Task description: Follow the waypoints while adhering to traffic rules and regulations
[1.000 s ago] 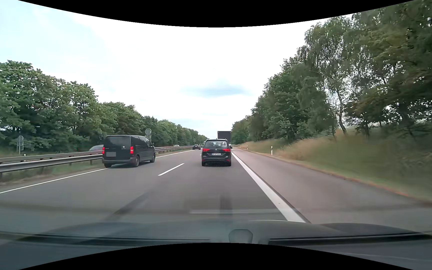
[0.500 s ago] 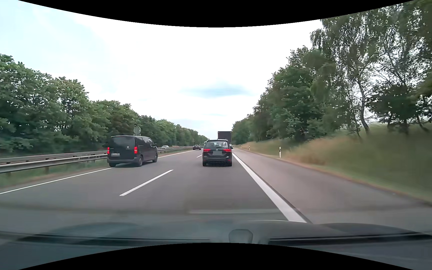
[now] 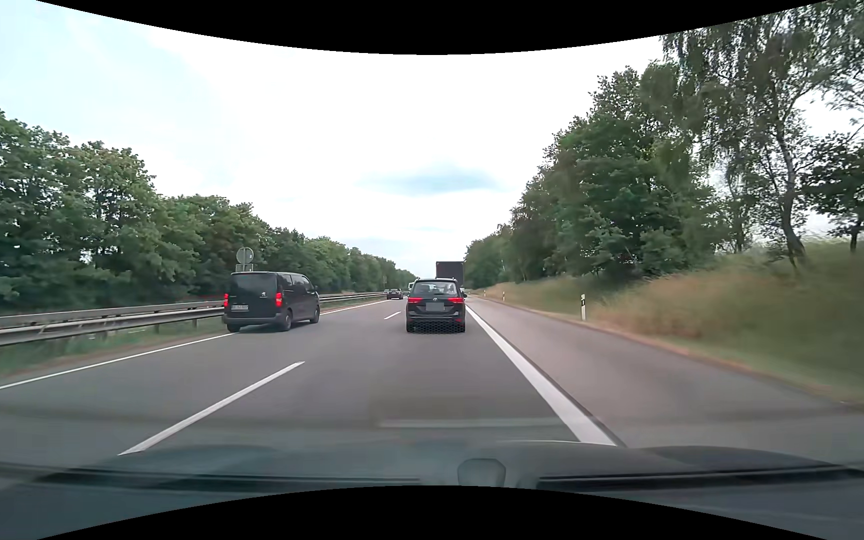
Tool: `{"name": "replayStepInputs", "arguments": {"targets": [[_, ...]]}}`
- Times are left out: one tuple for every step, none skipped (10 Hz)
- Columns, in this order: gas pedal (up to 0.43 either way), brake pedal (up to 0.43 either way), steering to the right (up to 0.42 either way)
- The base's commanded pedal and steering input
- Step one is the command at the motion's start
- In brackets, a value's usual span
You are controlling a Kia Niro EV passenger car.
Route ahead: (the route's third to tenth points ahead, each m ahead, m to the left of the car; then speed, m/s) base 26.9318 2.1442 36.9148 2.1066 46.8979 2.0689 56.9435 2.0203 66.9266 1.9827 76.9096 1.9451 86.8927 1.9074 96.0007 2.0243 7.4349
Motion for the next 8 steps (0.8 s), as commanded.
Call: {"name": "replayStepInputs", "arguments": {"targets": [[0.118,0.0,-0.003],[0.118,0.0,-0.003],[0.118,0.0,-0.003],[0.118,0.0,-0.003],[0.118,0.0,-0.002],[0.118,0.0,-0.002],[0.11,0.0,-0.002],[0.11,0.0,-0.002]]}}
